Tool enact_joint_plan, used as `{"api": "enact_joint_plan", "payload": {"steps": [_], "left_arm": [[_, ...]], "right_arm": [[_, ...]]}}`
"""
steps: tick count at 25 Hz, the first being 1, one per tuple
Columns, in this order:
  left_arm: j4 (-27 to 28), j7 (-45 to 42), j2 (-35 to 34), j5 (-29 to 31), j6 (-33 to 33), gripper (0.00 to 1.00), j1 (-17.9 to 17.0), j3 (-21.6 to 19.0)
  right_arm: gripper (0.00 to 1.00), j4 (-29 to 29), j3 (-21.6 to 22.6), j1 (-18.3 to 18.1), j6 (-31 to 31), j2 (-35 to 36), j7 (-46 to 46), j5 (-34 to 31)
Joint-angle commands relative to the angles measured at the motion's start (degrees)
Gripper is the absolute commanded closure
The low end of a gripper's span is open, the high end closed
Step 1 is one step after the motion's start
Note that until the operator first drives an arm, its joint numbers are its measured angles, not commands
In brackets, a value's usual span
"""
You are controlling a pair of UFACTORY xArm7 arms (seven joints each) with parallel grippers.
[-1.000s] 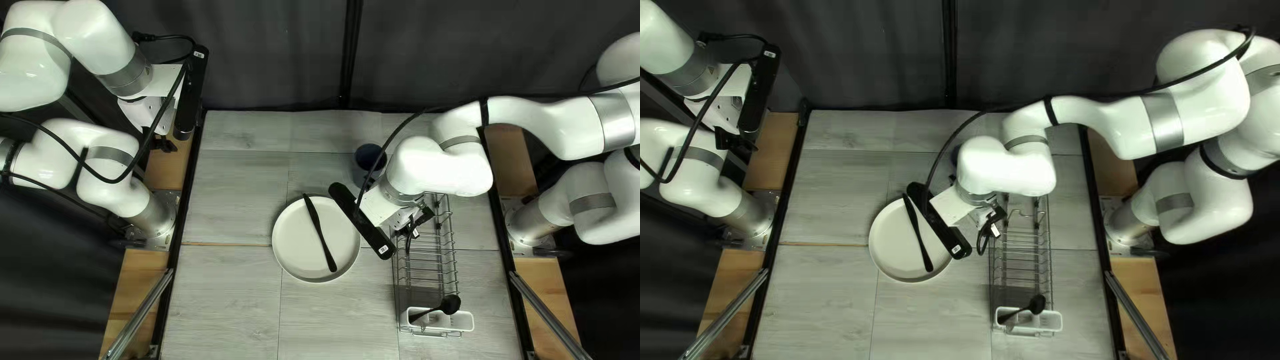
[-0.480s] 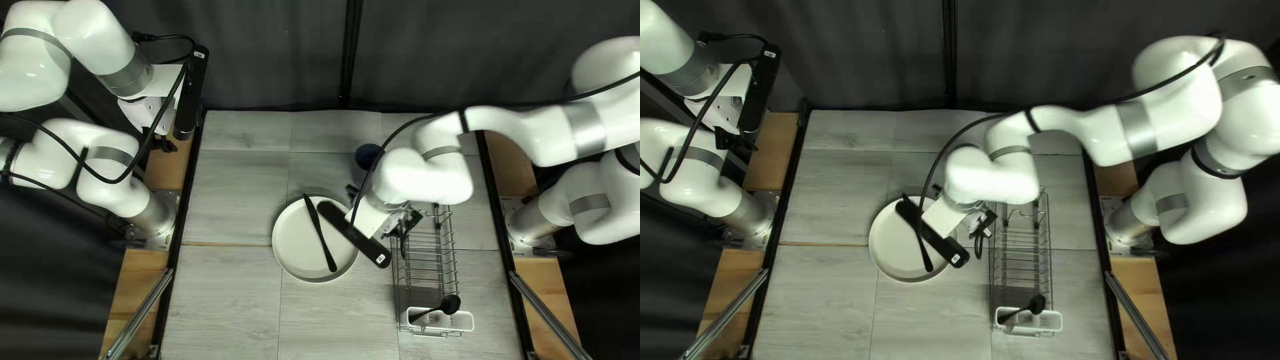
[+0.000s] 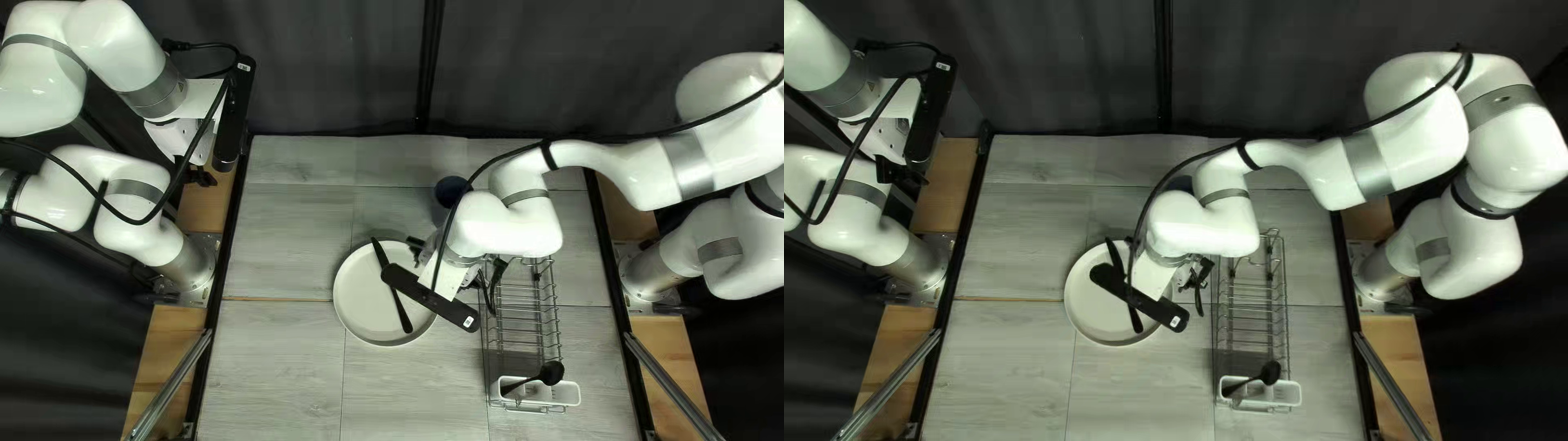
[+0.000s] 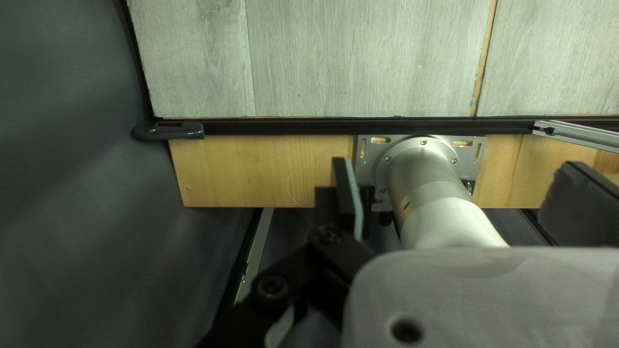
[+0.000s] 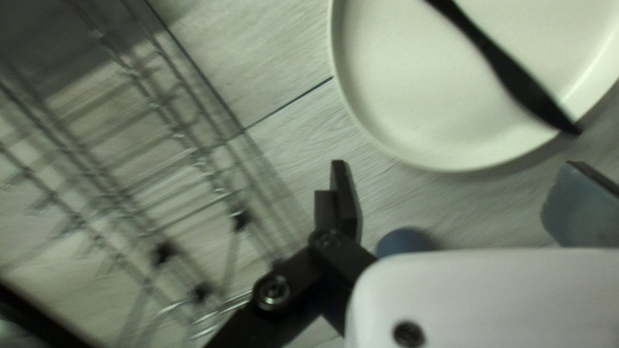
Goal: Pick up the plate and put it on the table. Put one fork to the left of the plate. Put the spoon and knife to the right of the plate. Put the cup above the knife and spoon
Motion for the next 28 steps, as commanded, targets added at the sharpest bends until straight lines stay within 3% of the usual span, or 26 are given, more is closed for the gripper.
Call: {"api": "enact_joint_plan", "payload": {"steps": [1,3,14,19,28], "left_arm": [[0.0,0.0,0.0,0.0,0.0,0.0,0.0,0.0],[0.0,0.0,0.0,0.0,0.0,0.0,0.0,0.0],[0.0,0.0,0.0,0.0,0.0,0.0,0.0,0.0],[0.0,0.0,0.0,0.0,0.0,0.0,0.0,0.0],[0.0,0.0,0.0,0.0,0.0,0.0,0.0,0.0]], "right_arm": [[0.0,-0.1,0.0,-0.1,-0.2,0.1,-0.3,0.0],[0.0,0.3,0.0,0.1,-0.7,1.3,-1.1,-0.9],[0.0,17.7,1.2,0.6,7.0,16.8,-15.4,-5.7],[0.0,19.8,1.8,-1.5,3.8,20.4,-22.3,-6.0],[0.0,23.5,1.6,-1.5,2.7,25.3,-26.8,-8.2]]}}
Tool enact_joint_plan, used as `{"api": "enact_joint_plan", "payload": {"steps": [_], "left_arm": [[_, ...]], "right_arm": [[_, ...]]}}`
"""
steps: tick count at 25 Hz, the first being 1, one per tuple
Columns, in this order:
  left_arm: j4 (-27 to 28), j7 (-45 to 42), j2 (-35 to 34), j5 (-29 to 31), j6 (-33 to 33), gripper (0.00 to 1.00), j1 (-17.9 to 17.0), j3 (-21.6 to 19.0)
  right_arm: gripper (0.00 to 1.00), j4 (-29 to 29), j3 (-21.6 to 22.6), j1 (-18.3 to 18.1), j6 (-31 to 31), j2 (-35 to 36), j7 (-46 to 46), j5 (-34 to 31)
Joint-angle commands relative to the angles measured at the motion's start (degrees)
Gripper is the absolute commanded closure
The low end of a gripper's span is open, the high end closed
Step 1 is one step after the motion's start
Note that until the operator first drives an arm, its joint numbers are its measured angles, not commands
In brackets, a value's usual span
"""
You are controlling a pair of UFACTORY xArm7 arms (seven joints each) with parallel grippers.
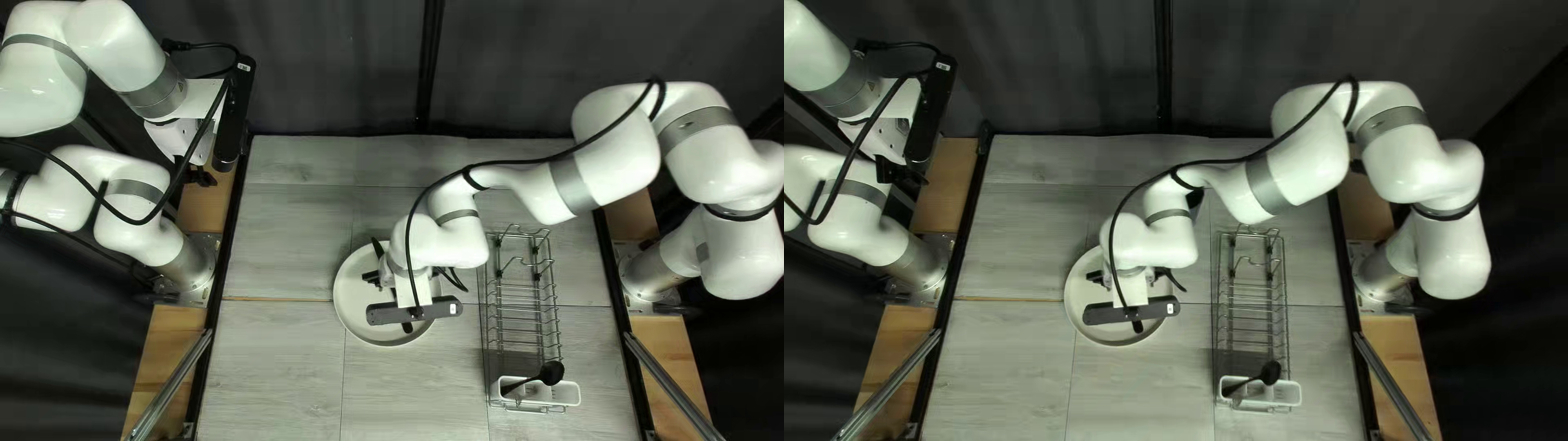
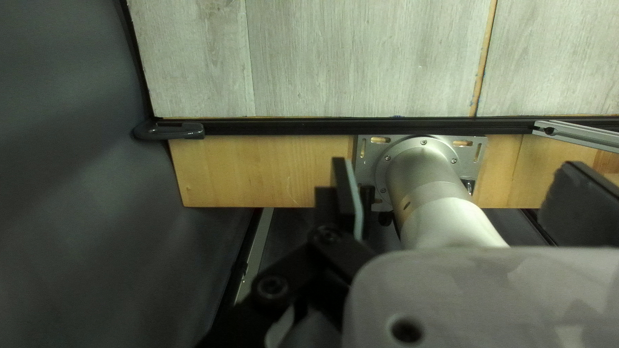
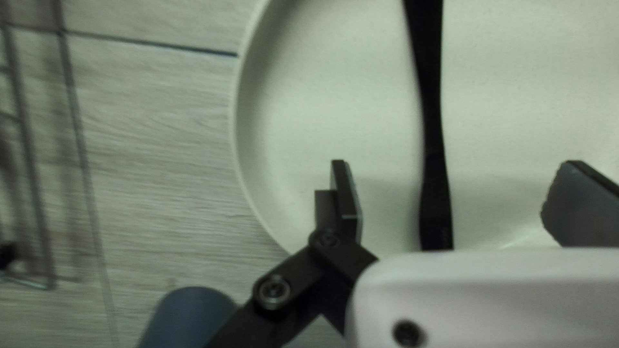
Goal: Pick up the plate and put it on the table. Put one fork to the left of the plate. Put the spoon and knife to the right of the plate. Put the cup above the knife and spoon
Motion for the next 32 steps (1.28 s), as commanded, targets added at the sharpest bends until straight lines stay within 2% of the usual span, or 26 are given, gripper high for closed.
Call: {"api": "enact_joint_plan", "payload": {"steps": [1,9,11,12,13,14,15,22,25,32], "left_arm": [[0.0,0.0,0.0,0.0,0.0,0.0,0.0,0.0],[0.0,0.0,0.0,0.0,0.0,0.0,0.0,0.0],[0.0,0.0,0.0,0.0,0.0,0.0,0.0,0.0],[0.0,0.0,0.0,0.0,0.0,0.0,0.0,0.0],[0.0,0.0,0.0,0.0,0.0,0.0,0.0,0.0],[0.0,0.0,0.0,0.0,0.0,0.0,0.0,0.0],[0.0,0.0,0.0,0.0,0.0,0.0,0.0,0.0],[0.0,0.0,0.0,0.0,0.0,0.0,0.0,0.0],[0.0,0.0,0.0,0.0,0.0,0.0,0.0,0.0],[0.0,0.0,0.0,0.0,0.0,0.0,0.0,0.0]], "right_arm": [[0.0,1.5,-0.3,0.2,0.3,2.1,-1.6,-1.1],[0.0,1.5,-0.7,0.2,-0.6,4.1,-3.4,-2.8],[0.05,1.9,-0.7,0.2,0.0,4.3,-3.7,-2.8],[0.13,2.1,-0.6,0.2,0.2,4.4,-3.8,-2.8],[0.37,2.5,-0.6,0.3,0.5,4.6,-3.8,-2.8],[0.91,2.4,-0.6,0.3,0.5,4.5,-3.8,-2.8],[1.0,2.5,-0.6,0.3,0.6,4.5,-3.8,-2.8],[1.0,1.9,-0.7,0.6,0.4,4.2,-3.1,-2.8],[1.0,0.8,-0.5,1.6,1.7,1.8,-1.3,-2.7],[1.0,-8.7,0.0,2.6,5.0,-11.2,5.5,-0.5]]}}
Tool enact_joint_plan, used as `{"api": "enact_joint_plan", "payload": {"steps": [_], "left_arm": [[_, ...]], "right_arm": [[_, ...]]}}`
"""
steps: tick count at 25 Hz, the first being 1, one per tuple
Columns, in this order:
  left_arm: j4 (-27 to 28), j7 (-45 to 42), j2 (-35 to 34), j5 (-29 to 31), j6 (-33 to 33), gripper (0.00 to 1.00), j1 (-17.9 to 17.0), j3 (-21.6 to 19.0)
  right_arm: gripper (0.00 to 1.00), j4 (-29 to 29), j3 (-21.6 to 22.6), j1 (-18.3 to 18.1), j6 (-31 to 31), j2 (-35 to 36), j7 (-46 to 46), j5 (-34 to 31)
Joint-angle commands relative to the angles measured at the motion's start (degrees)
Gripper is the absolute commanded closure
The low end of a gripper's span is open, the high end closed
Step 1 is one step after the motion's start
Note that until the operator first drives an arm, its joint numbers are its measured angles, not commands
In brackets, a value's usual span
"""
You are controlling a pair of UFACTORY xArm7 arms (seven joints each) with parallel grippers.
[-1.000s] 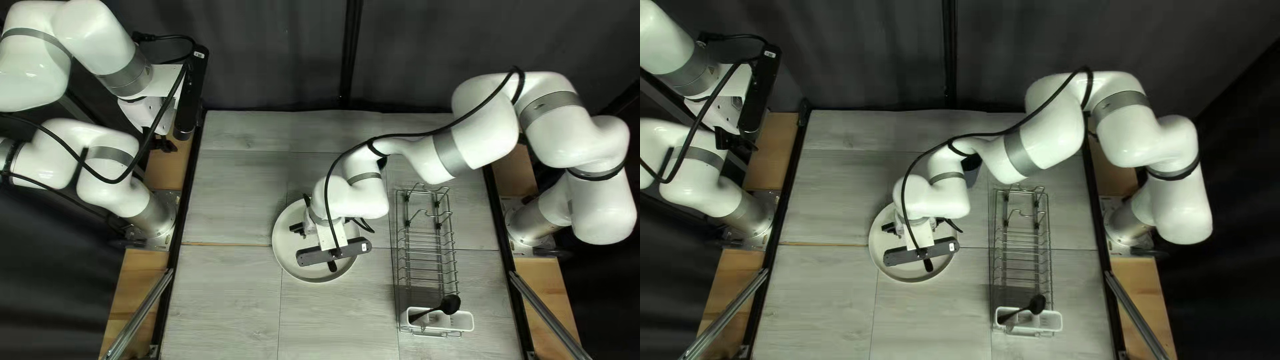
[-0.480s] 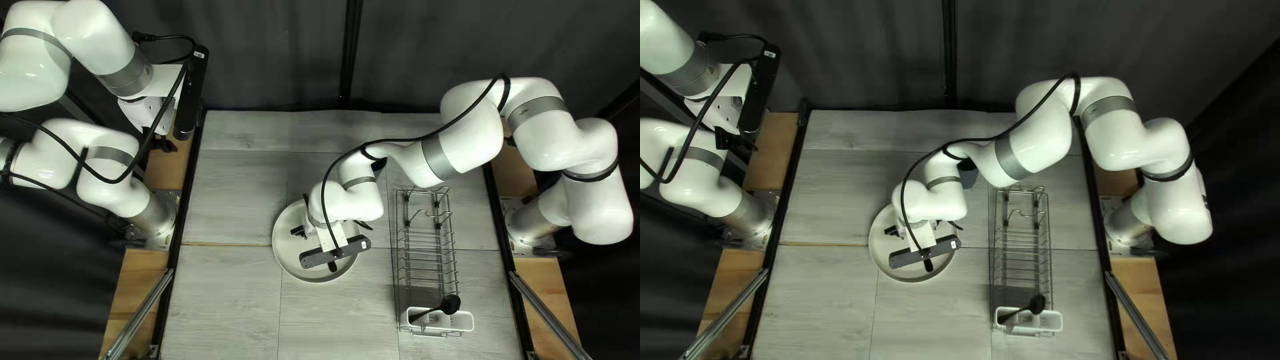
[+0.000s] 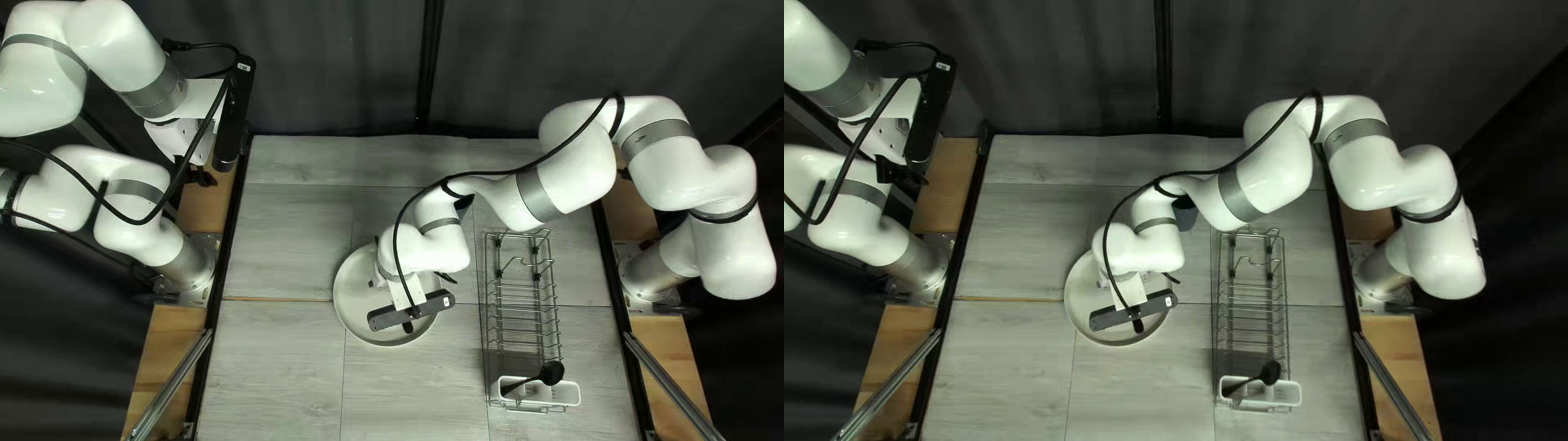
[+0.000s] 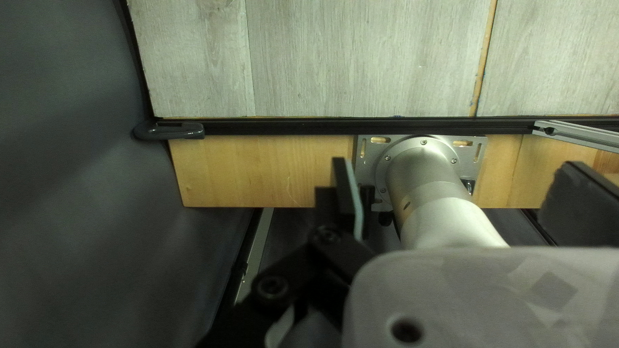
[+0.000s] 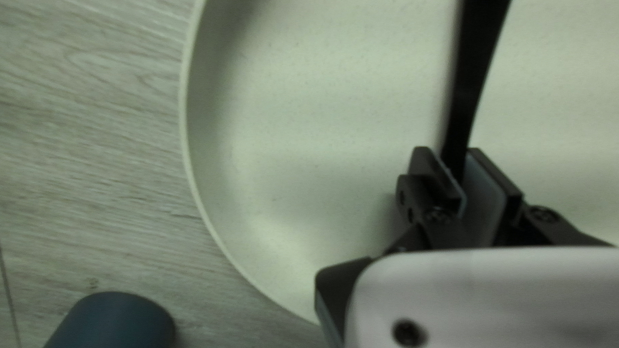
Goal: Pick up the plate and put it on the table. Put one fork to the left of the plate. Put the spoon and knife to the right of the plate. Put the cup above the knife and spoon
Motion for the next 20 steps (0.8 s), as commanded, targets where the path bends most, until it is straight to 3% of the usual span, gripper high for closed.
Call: {"api": "enact_joint_plan", "payload": {"steps": [1,12,20], "left_arm": [[0.0,0.0,0.0,0.0,0.0,0.0,0.0,0.0],[0.0,0.0,0.0,0.0,0.0,0.0,0.0,0.0],[0.0,0.0,0.0,0.0,0.0,0.0,0.0,0.0]], "right_arm": [[1.0,-8.6,0.6,0.0,1.3,-10.2,4.5,2.7],[1.0,-26.4,1.5,-1.2,-5.5,-20.9,9.3,12.4],[1.0,-29.9,0.5,-3.2,-11.7,-19.9,7.0,14.9]]}}
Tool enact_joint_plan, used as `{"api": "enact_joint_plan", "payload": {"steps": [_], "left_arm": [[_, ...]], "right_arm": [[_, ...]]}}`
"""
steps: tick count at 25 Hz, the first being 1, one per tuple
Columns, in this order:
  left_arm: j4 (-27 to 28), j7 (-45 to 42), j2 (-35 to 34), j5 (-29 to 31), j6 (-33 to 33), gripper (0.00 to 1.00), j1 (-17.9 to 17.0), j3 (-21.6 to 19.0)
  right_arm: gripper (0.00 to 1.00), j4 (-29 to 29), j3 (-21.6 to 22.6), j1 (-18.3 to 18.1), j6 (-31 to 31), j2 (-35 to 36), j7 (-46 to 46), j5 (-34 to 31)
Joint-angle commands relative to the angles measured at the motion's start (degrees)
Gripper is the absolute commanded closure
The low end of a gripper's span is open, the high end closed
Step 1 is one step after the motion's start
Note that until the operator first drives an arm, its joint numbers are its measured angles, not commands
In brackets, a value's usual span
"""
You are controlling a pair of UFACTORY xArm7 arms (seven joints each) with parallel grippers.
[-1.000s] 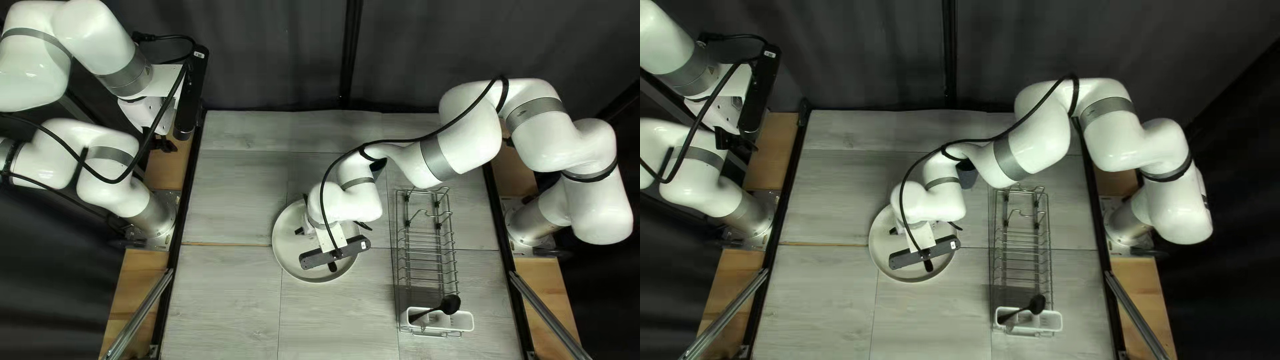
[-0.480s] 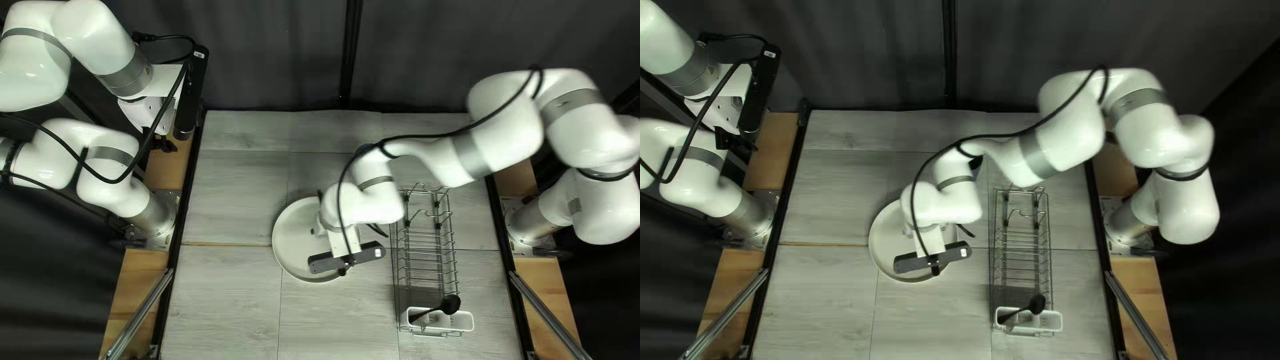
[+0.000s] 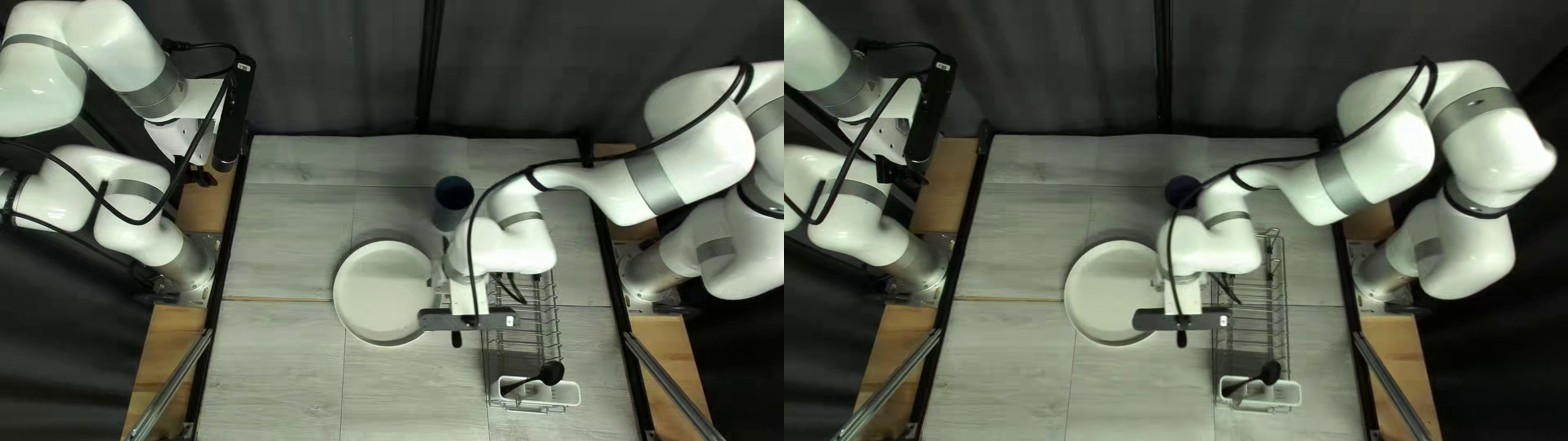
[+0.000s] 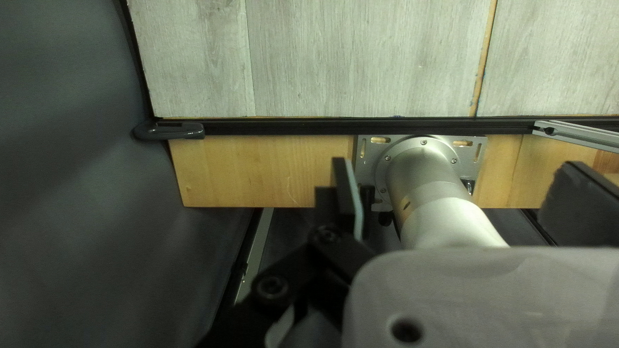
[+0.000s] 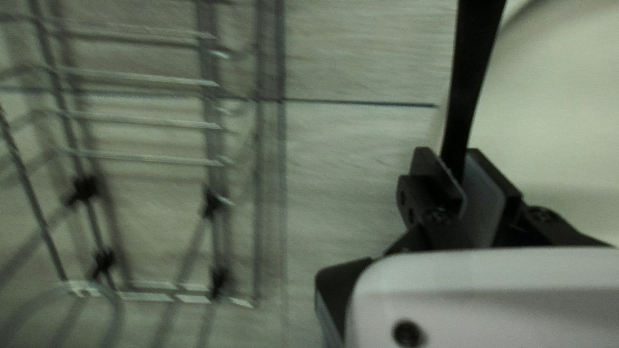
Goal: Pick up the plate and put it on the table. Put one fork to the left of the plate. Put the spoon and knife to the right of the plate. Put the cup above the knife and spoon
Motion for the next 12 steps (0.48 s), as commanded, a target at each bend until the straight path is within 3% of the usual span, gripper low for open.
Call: {"api": "enact_joint_plan", "payload": {"steps": [1,12], "left_arm": [[0.0,0.0,0.0,0.0,0.0,0.0,0.0,0.0],[0.0,0.0,0.0,0.0,0.0,0.0,0.0,0.0]], "right_arm": [[1.0,-2.2,-0.6,-1.5,-3.3,0.7,-2.3,1.4],[1.0,-2.9,-1.3,0.0,-5.2,2.9,0.5,-2.8]]}}
